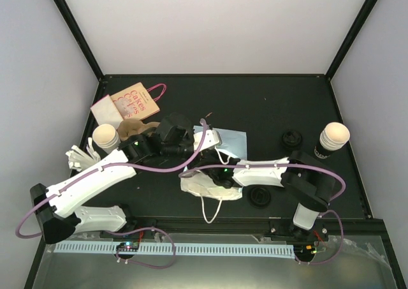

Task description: Pack the takeout coffee

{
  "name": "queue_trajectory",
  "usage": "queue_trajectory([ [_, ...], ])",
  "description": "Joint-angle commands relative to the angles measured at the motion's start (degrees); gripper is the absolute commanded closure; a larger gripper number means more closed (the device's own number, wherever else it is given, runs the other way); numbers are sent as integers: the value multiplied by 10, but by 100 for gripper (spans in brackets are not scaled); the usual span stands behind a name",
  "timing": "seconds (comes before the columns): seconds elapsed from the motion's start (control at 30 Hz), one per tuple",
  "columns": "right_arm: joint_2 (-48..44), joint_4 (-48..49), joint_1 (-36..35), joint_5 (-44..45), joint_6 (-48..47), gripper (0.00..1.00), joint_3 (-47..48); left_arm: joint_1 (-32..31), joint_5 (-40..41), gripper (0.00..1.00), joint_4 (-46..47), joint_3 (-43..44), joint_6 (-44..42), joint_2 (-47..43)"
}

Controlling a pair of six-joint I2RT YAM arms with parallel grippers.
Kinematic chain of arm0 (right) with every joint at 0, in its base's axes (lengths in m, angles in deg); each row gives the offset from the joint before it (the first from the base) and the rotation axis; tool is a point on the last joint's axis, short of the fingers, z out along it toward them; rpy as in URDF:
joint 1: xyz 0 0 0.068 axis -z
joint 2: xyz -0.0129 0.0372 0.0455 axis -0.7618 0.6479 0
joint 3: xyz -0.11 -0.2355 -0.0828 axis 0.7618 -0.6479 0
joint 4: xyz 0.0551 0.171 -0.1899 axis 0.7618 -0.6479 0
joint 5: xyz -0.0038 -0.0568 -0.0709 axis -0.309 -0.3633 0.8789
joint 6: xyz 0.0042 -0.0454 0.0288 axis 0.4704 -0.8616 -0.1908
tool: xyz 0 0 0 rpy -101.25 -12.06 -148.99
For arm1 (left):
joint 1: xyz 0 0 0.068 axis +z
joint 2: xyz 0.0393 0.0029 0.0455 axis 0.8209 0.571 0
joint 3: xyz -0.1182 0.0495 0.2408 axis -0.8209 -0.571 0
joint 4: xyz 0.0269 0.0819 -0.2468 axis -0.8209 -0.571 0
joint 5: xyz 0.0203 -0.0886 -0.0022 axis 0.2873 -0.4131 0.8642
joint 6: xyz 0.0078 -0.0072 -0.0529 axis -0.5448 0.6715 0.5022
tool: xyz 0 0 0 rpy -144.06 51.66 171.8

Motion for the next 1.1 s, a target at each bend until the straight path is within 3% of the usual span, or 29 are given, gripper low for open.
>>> queue_trajectory([
  [0.0,9,23,24,9,11,99,14,-22,-124,99,-49,22,19,12],
  [0.13,-3,23,24,18,14,99,10,-22,-112,99,-54,24,19,19],
  [0.43,-77,-8,-15,8,32,99,-13,-22,7,99,-77,61,44,41],
  [1.07,-104,-69,-4,49,82,99,19,-22,17,98,-91,55,44,46],
])
